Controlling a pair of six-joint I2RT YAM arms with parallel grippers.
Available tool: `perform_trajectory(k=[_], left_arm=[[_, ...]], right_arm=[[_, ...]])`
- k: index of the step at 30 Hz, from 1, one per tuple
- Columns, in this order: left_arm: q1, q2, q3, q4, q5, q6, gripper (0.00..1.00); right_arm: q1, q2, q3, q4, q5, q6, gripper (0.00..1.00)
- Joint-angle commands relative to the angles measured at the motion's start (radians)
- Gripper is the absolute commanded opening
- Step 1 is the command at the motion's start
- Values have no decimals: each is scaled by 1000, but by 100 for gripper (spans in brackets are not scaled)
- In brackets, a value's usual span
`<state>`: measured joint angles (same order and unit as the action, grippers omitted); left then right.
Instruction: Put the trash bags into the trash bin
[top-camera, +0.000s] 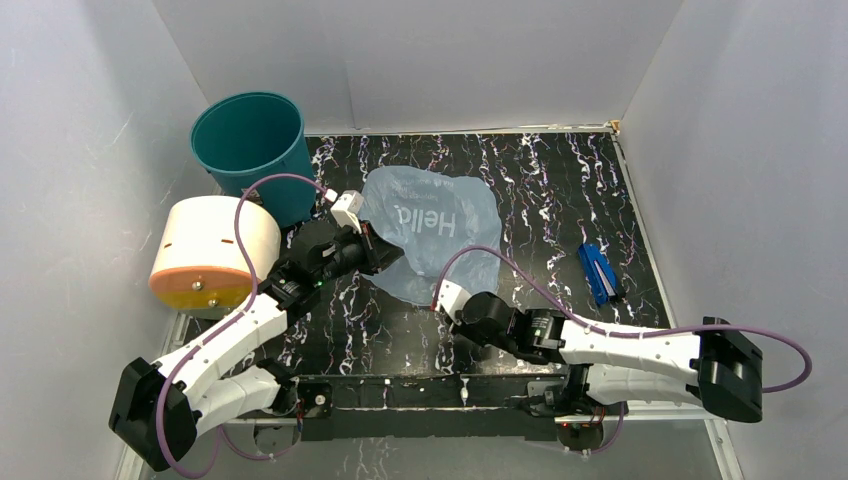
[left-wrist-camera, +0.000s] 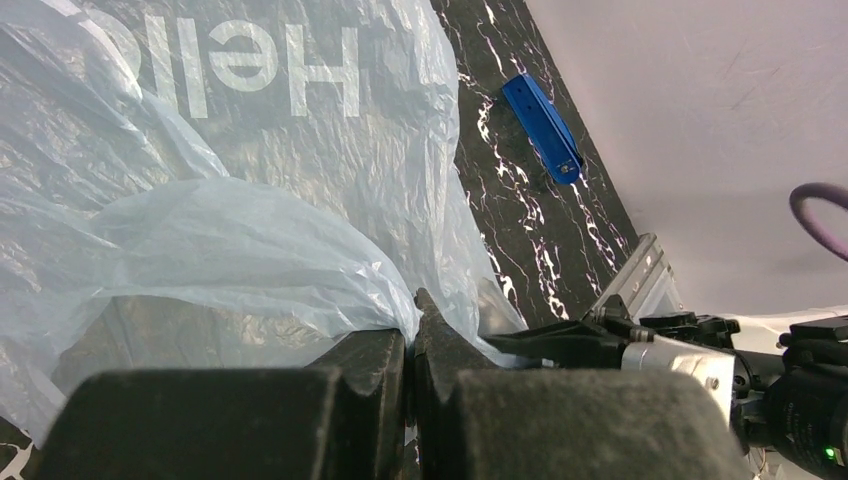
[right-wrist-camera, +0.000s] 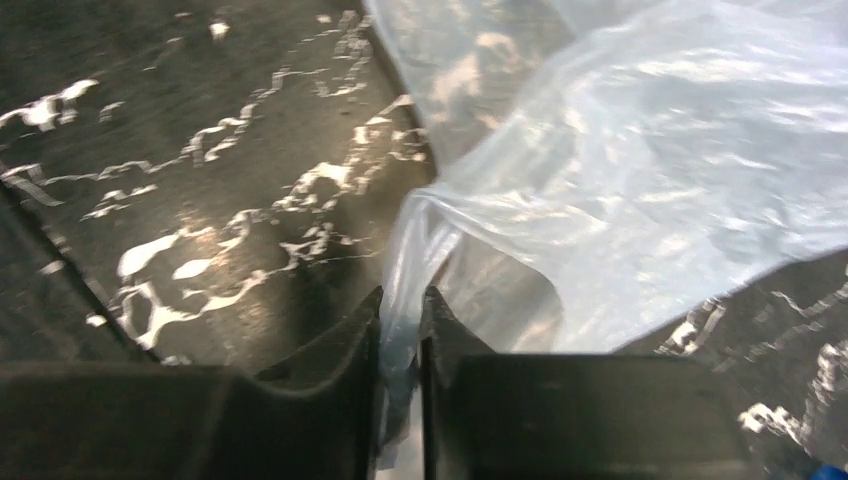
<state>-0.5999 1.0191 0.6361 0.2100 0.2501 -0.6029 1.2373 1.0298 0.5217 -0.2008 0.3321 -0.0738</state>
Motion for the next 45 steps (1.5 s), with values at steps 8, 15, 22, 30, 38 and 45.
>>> perform_trajectory(k=[8, 15, 22, 30, 38, 45], left_arm=[[-5, -29, 8, 6, -12, 2, 0], [-5, -6, 6, 35, 15, -9, 0], [-5, 28, -9, 99, 72, -41, 0], [-5, 103, -16, 244, 145, -112, 0], [-5, 128, -33, 344, 182, -186, 4], [-5, 117, -70, 427, 187, -258, 13]], right_arm=[[-541, -136, 73, 342, -862, 347, 5], [-860, 178, 31, 834, -1387, 976, 12], [-856, 338, 5, 1588, -1585, 1448, 14], [-783, 190, 221, 495, -1468, 635, 48], [-742, 190, 163, 594, -1293, 722, 59], [-554, 131, 87, 762, -958, 661, 59]])
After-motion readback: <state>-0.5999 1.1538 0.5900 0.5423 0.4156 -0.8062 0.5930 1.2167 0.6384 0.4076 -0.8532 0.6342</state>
